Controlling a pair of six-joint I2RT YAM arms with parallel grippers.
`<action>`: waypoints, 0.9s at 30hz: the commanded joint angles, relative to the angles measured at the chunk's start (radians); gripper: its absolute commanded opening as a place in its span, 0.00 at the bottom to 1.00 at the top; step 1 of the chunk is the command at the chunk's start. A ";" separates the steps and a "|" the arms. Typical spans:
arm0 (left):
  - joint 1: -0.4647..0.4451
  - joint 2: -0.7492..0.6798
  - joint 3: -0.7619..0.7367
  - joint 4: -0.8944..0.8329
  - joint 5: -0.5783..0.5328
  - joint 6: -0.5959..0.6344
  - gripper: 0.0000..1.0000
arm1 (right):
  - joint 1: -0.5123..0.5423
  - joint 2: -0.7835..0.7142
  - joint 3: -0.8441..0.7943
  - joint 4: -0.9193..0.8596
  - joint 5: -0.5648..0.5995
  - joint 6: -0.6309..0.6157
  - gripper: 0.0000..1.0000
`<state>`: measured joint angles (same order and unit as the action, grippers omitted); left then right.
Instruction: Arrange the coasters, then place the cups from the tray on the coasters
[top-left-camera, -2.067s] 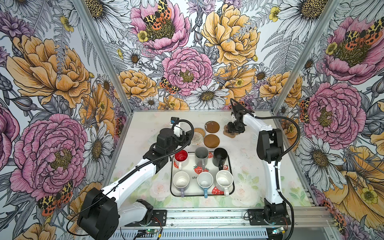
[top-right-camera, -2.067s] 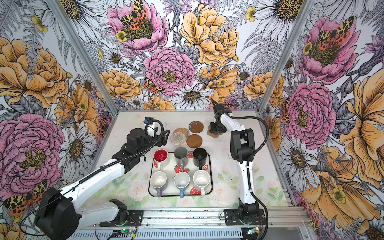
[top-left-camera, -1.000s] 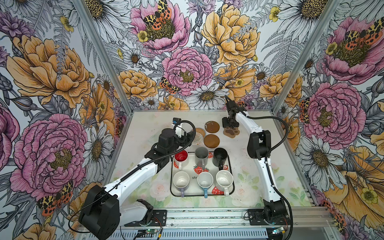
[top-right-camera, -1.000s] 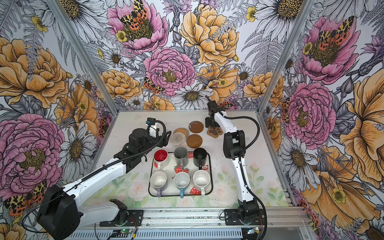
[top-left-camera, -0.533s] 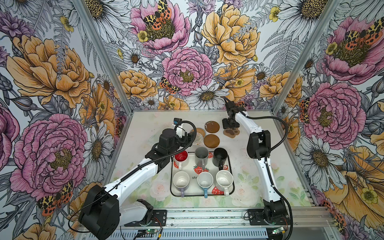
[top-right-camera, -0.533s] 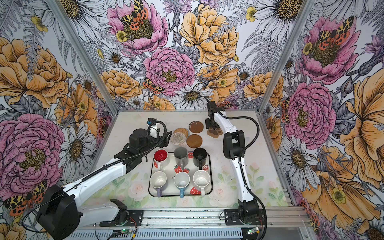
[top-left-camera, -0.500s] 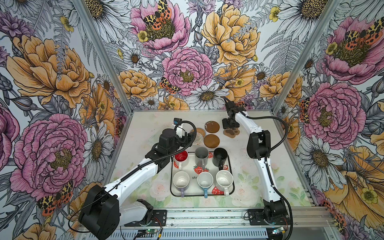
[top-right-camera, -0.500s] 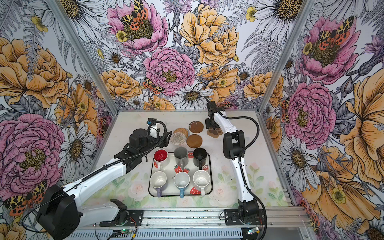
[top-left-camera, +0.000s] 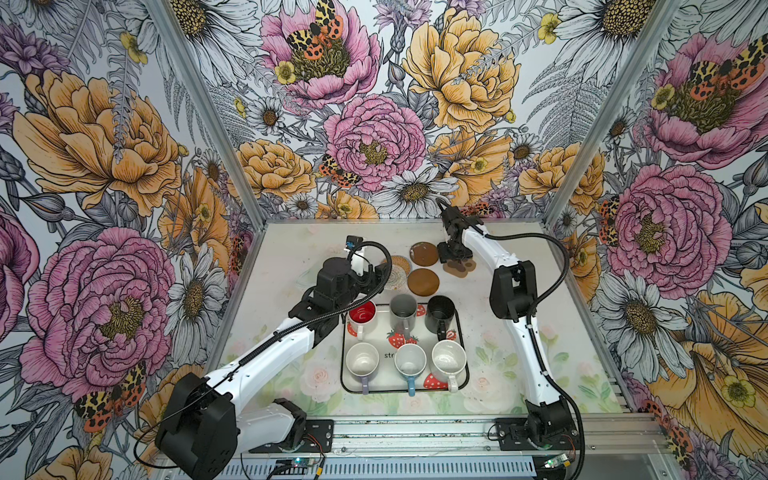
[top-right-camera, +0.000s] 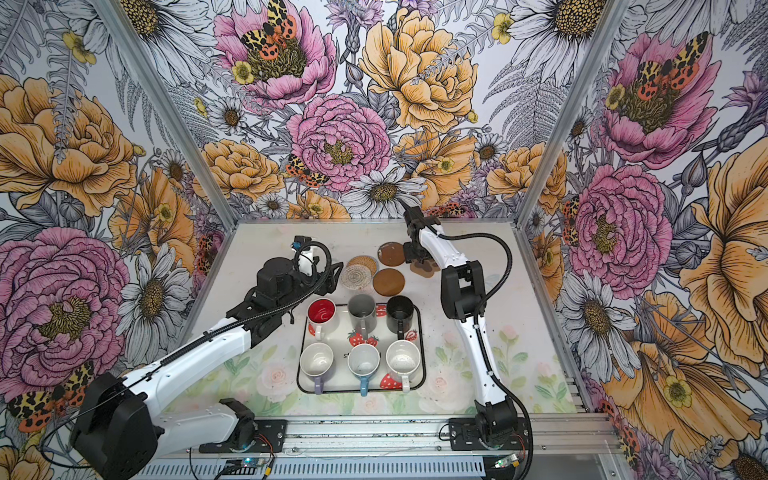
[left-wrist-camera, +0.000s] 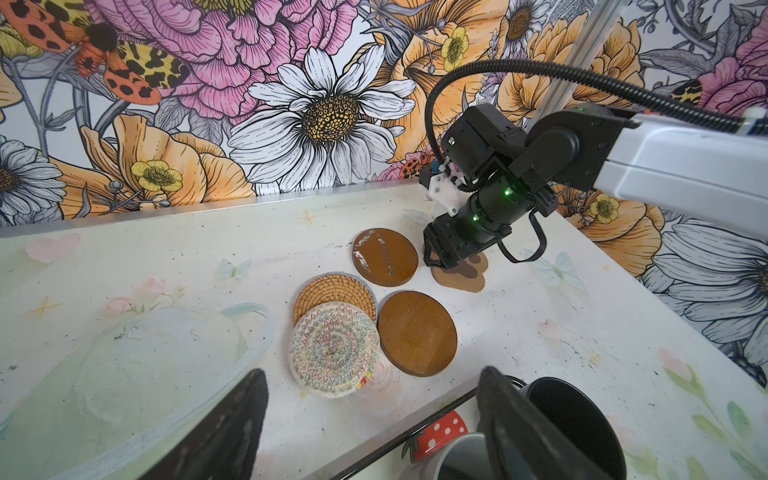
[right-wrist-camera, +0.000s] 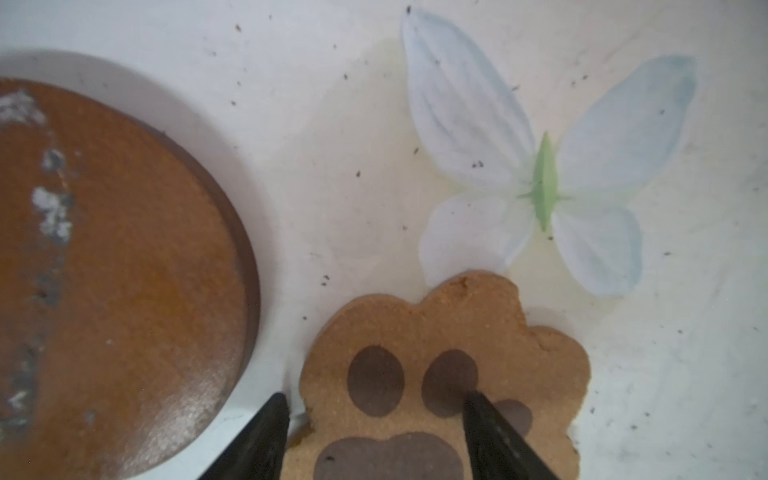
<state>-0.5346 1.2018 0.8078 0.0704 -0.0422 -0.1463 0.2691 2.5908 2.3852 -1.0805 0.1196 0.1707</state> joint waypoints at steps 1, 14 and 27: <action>-0.010 -0.030 -0.017 0.006 0.004 0.025 0.80 | -0.012 -0.019 -0.079 -0.055 0.012 -0.010 0.68; -0.016 -0.036 -0.018 0.006 0.008 0.024 0.81 | -0.044 -0.136 -0.266 -0.052 -0.004 -0.082 0.67; -0.019 -0.026 -0.018 0.013 0.013 0.025 0.80 | -0.067 -0.238 -0.434 0.013 -0.014 -0.157 0.67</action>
<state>-0.5461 1.1908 0.8040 0.0704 -0.0422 -0.1459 0.2138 2.3581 1.9877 -1.0527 0.1028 0.0448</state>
